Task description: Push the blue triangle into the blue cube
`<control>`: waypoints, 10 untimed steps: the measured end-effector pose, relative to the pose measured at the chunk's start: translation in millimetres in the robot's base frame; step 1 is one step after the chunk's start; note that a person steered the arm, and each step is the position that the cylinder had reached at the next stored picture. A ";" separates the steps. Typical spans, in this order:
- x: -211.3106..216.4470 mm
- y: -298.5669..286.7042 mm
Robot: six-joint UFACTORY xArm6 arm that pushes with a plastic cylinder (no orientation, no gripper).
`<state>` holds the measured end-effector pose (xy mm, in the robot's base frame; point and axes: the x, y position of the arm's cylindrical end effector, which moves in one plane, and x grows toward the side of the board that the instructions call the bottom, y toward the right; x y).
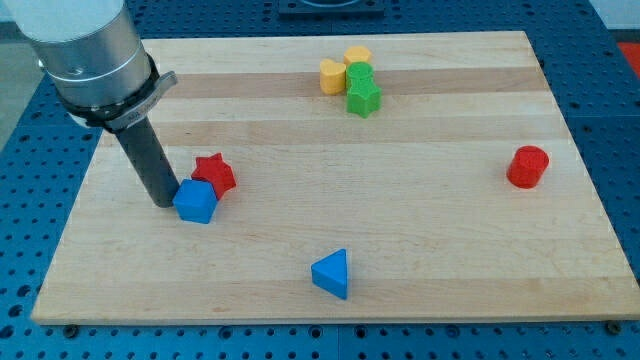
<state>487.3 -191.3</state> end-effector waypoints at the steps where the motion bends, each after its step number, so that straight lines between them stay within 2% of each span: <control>1: 26.7 0.0; 2: 93.6 0.1; 3: 130.1 20.8; 4: 131.0 61.2; 6: 131.0 253.1; 8: 124.9 259.8; 10: 112.8 200.8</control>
<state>600.1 9.4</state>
